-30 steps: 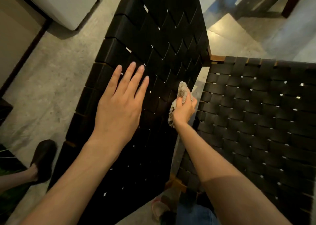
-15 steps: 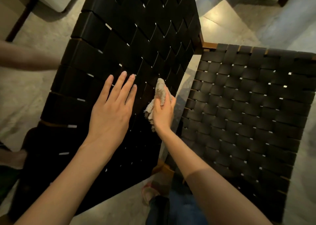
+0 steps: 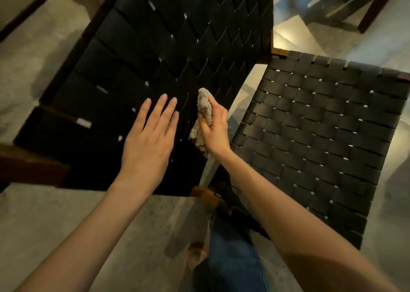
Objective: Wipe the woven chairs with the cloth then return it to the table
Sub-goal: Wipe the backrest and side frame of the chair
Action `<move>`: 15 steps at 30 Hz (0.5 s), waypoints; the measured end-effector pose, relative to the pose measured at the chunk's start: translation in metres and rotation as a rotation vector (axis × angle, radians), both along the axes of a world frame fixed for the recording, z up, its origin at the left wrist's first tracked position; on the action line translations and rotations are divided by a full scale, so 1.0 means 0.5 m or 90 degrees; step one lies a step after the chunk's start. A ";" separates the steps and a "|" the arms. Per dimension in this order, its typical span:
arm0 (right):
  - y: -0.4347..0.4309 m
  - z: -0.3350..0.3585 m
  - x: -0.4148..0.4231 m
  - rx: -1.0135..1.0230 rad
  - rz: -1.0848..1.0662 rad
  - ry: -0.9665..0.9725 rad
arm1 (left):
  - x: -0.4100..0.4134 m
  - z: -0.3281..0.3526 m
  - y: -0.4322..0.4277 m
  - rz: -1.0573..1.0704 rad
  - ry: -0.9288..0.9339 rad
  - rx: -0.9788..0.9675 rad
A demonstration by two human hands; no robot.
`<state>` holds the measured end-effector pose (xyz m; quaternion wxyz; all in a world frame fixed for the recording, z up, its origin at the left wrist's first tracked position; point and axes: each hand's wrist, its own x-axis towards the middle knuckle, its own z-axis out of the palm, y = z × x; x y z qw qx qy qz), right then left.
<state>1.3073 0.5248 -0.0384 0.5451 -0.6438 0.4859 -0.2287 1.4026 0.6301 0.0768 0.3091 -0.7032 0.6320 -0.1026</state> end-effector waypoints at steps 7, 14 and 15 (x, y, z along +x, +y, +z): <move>0.082 -0.015 -0.027 -0.065 0.067 -0.015 | -0.041 -0.059 0.119 0.021 0.025 -0.100; 0.097 -0.062 -0.043 -0.207 0.129 -0.025 | -0.058 -0.147 0.182 0.028 -0.016 -0.281; 0.099 -0.075 -0.045 -0.237 0.140 -0.034 | -0.059 -0.164 0.183 0.028 -0.025 -0.317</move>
